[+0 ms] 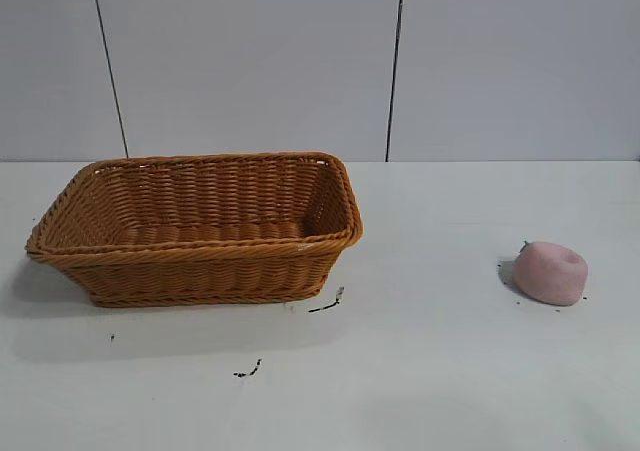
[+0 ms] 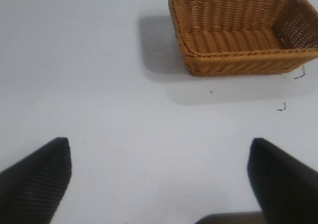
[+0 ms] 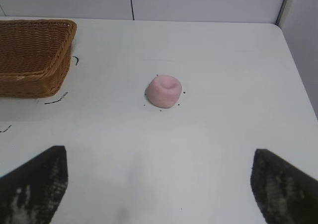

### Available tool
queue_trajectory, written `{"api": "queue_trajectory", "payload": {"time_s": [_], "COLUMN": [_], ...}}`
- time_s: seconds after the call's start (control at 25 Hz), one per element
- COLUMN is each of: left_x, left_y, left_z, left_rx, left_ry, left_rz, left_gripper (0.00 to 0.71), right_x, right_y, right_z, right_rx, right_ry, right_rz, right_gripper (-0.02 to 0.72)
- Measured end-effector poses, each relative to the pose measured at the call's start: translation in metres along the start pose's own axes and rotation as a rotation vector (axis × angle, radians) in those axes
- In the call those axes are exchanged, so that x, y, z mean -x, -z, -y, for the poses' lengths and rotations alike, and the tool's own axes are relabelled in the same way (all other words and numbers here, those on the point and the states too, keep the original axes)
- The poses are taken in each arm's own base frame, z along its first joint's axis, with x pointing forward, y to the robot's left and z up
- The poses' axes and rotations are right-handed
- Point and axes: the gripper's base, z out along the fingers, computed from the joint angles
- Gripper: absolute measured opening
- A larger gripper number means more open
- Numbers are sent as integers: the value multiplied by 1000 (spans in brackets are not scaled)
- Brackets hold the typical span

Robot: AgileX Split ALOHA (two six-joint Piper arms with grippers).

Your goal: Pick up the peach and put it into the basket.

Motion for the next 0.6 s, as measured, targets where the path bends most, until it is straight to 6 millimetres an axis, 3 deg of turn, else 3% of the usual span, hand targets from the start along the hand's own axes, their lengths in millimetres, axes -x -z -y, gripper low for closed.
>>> {"api": "queue_trajectory", "payload": {"time_s": [0.44, 0.6], "left_x": [0, 0], "left_y": [0, 0], "left_z": [0, 0], "left_rx": [0, 0], "left_ry": [0, 0], "left_rz": [0, 0], "left_gripper": [693, 693], "right_x": [0, 11], "right_y": [0, 2], "right_z": [0, 0], "right_rx": [0, -1], "right_ry": [0, 0], "right_rz": [1, 15], "right_gripper": [695, 695]}}
